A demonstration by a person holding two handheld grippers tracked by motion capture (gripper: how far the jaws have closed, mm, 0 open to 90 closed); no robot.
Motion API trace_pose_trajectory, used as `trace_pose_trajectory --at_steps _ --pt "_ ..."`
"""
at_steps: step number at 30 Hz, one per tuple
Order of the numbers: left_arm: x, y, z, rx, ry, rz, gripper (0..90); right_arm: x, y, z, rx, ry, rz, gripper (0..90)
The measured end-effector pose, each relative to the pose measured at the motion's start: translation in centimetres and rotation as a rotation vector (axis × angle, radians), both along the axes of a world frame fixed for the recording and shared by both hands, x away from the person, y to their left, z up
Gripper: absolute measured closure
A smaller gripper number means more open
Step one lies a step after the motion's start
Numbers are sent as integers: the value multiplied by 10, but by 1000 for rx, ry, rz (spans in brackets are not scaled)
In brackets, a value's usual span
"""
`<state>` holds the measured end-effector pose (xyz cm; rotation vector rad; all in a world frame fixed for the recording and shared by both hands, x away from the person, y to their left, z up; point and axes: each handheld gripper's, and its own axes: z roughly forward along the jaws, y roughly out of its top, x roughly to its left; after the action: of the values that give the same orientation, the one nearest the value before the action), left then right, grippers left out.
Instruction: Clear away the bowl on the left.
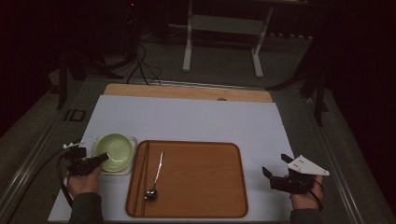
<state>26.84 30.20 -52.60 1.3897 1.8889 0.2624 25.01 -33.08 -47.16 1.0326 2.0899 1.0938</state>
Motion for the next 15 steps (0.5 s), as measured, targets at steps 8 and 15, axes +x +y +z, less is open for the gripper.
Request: trace_pose_trajectory --at_steps 8,15 --pt "-1 5 -4 -60 2 19 849 0 0 0 0 0 0 141" --pt "-1 5 -4 -67 -6 13 850 0 -1 0 1 -2 1 141"
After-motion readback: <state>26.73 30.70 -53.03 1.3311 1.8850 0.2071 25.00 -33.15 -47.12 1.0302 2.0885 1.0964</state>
